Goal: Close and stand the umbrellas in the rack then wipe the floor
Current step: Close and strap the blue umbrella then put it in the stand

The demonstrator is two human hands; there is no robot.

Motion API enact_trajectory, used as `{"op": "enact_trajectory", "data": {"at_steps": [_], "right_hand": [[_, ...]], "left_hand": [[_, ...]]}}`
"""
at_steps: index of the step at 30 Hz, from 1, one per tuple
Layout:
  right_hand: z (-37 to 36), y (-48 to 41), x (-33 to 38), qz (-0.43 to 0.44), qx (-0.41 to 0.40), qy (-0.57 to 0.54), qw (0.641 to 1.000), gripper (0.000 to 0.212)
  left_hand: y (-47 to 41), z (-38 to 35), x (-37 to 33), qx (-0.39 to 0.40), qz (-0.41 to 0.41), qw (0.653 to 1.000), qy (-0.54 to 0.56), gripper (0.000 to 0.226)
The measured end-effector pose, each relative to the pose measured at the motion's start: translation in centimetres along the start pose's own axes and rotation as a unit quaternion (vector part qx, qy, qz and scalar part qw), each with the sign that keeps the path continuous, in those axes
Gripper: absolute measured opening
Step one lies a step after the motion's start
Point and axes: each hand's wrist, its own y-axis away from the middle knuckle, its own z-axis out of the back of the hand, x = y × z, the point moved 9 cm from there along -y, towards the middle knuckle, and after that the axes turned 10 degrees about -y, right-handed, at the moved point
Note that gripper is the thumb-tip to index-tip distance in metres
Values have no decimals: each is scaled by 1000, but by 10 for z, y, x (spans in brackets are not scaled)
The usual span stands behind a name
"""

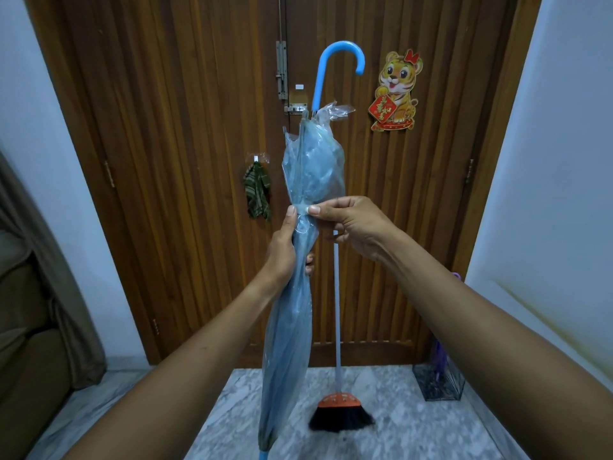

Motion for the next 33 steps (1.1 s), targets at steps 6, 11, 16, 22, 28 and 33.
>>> {"op": "enact_trajectory", "data": {"at_steps": [6,11,16,22,28,33], "right_hand": [[-4,-5,-3,3,13,-25,1000,18],[-5,-12,-7,25,10,-45,999,17],[-2,-21,-8,36,10,-68,997,18],[-11,-26,-7,65,34,-91,993,45],[-13,-33,1,109,18,-50,993,28],[-9,-41,5,148,-16,-18,989,33]], "left_hand": [[-6,10,2,-23,-25,997,-65,63],[-10,15,-4,-9,-70,987,-145,71],[-20,19,-11,5,-112,978,-178,63],[-30,12,-1,76,-54,993,-73,89],[-38,3,7,143,3,989,28,77],[-43,-5,13,213,56,972,81,76]]}}
